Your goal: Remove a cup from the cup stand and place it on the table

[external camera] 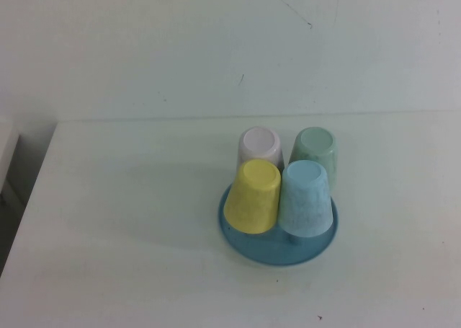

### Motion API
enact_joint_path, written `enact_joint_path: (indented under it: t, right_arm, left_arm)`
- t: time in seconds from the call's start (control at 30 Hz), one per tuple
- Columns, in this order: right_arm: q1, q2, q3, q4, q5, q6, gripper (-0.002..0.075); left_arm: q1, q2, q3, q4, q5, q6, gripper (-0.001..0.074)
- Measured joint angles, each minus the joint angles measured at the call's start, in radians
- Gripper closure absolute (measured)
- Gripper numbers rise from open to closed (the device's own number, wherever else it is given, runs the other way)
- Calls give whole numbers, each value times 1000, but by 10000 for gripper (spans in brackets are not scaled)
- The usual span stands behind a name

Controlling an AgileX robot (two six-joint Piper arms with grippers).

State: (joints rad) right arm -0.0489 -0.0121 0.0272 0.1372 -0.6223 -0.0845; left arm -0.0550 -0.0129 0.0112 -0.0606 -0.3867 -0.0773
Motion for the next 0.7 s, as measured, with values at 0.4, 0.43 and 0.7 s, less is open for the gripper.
enact_joint_path:
  t: [0.4,0.43,0.7]
  right_arm:
    - [0,0,-230,-49,655,-156,729]
    - [0,9,-257,-52,708,-159,729]
    - [0,187,-414,-46,1071,-248,729]
  left_arm:
    - [0,86,-321,61,612,-8,737]
    - [0,113,-344,61,662,-6,737]
    - [0,399,-533,-80,1006,143,737]
